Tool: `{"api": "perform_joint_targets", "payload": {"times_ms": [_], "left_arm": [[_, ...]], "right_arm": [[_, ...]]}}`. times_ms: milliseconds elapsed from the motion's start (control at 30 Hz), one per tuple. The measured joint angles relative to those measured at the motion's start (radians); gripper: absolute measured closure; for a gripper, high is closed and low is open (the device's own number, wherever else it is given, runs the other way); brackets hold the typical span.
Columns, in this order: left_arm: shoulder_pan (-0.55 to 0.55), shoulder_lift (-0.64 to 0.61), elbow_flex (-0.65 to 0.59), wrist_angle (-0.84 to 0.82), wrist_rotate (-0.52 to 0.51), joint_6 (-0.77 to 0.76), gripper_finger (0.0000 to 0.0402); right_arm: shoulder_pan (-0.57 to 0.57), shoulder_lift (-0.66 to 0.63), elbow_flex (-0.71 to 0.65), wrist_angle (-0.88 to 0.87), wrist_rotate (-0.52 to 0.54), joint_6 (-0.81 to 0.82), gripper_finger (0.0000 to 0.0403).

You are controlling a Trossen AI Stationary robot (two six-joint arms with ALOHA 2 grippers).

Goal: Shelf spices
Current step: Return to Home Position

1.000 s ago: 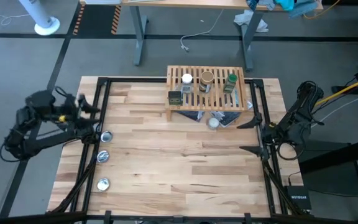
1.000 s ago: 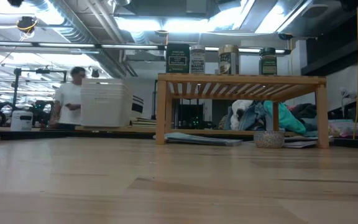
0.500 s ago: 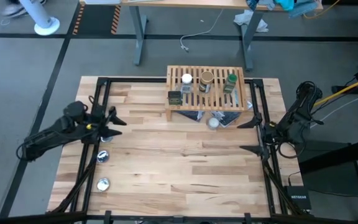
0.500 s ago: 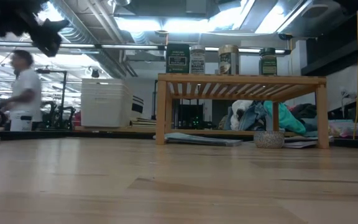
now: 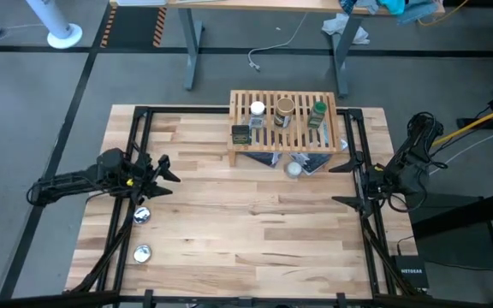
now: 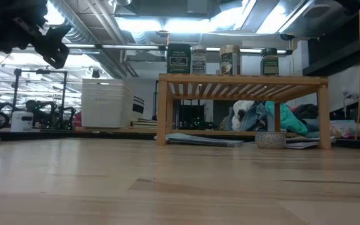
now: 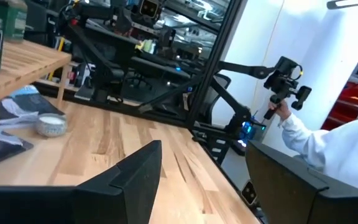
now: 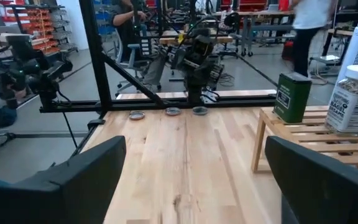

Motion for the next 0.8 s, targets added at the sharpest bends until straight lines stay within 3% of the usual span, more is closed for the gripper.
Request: {"api": "perform_joint_targets", "payload": {"times_ms": [300,367,567,800], "left_arm": [[-0.134,0.000,-0.002,-0.016,-0.137,0.053,0.0176],[-0.152,0.000,-0.002,-0.016,-0.153,0.060,0.0176],[-0.170,0.000,-0.002,-0.021,-0.211,0.071,0.0176],[-0.169,0.000,-0.002,-0.019,-0.217,0.044,0.0176]], "right_arm": [[0.000,-0.015,0.038,0.034,0.039,-0.056,0.0013],[0.000,-0.029,0.077,0.023,-0.035,-0.059,0.0013],[0.000,-0.066,0.159,-0.027,-0.385,-0.139,0.0013],[0.000,-0.087,0.115,-0.028,-0.448,-0.231,0.0013]]}}
